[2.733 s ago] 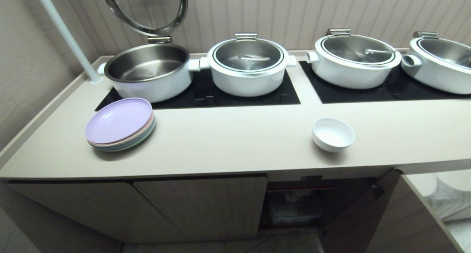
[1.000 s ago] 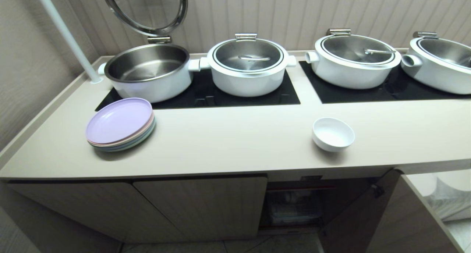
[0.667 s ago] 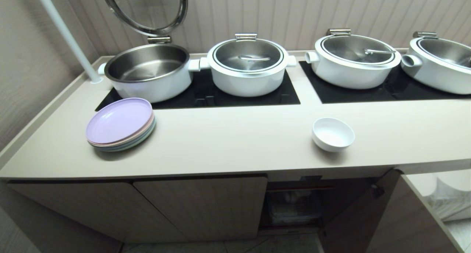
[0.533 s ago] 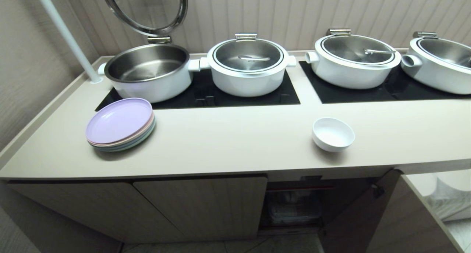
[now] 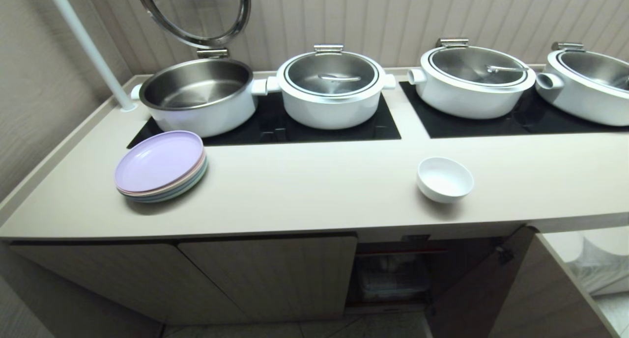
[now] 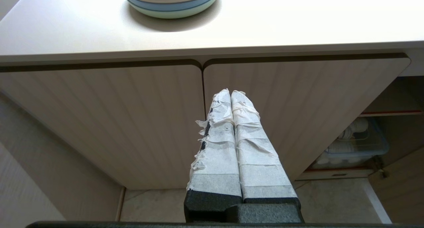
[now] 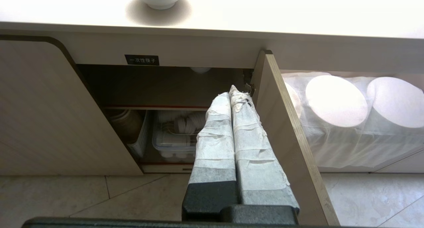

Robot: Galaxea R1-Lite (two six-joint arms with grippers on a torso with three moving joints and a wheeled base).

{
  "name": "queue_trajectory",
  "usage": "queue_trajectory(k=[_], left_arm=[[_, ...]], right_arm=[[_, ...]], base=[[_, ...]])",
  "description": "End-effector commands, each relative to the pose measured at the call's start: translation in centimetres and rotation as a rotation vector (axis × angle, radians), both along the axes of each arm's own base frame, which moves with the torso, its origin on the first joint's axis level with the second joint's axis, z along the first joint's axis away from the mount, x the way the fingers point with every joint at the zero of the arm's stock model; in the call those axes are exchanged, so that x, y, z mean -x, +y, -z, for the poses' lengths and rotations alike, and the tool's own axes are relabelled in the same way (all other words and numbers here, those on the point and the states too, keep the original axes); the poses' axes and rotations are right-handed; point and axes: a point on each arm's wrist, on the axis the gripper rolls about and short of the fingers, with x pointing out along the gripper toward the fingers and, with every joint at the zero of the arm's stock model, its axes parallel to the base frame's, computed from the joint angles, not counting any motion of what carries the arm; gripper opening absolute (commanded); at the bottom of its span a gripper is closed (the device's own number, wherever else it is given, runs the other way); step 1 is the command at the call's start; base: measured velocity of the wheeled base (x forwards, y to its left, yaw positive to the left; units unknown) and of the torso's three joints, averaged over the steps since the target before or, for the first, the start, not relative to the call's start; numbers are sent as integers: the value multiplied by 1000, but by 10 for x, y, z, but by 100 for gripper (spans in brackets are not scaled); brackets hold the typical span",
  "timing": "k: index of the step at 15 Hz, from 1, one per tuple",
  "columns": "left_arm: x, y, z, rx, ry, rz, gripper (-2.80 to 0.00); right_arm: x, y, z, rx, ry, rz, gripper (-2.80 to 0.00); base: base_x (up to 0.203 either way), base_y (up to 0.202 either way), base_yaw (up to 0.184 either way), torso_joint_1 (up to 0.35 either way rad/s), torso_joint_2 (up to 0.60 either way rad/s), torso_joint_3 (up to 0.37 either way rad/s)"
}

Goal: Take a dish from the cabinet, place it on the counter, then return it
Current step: Pick up the bowl from the table

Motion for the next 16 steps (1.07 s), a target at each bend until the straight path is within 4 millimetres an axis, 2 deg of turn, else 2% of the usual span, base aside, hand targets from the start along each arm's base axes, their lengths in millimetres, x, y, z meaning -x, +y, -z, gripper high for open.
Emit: queue_trajectory(k=[1, 16], left_arm=[[0, 0, 0, 0, -1, 0, -280], [0, 0, 0, 0, -1, 0, -280]], right_arm=[[0, 0, 0, 1, 1, 0, -280], [-9, 0, -3, 4, 119, 6, -280]], base=[[0, 0, 0, 0, 0, 0], [0, 0, 0, 0, 0, 0]])
